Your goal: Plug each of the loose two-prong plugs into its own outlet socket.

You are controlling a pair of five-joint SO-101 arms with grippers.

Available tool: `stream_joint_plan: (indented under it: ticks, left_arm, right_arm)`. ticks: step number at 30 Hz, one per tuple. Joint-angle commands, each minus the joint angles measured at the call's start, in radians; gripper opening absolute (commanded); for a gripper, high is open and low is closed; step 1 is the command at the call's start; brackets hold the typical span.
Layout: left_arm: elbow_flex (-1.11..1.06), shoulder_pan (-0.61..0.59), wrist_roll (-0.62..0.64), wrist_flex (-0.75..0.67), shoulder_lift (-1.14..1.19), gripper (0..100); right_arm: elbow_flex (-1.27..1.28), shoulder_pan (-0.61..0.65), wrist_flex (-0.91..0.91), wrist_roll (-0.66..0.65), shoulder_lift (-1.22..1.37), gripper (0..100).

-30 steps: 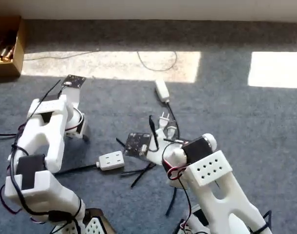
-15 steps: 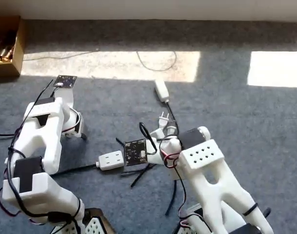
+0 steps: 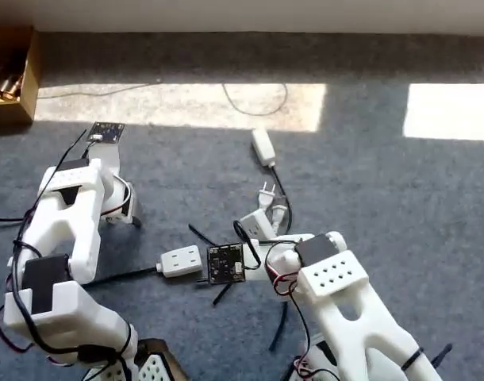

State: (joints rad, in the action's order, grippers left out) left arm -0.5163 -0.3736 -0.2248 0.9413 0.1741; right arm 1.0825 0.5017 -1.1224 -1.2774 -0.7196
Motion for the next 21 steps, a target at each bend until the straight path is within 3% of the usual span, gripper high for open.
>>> stream_joint_plan:
  ticks: [1,8,16,21]
  left_arm:
    - [0.008,-0.030,0.012,-0.058,-0.002,17]
    - [0.008,-0.028,0.012,-0.058,-0.002,17]
    - [0.007,-0.028,0.012,-0.058,-0.002,17]
    - [0.007,-0.028,0.012,-0.058,-0.002,17]
  right_arm:
    - [-0.002,-0.013,0.015,-0.014,-0.061,18.0]
    - [0.001,-0.094,0.093,-0.023,-0.065,18.0]
    - [-0.001,-0.099,0.099,-0.080,-0.061,17.7]
    - [-0.031,-0.105,0.139,-0.080,0.088,17.7]
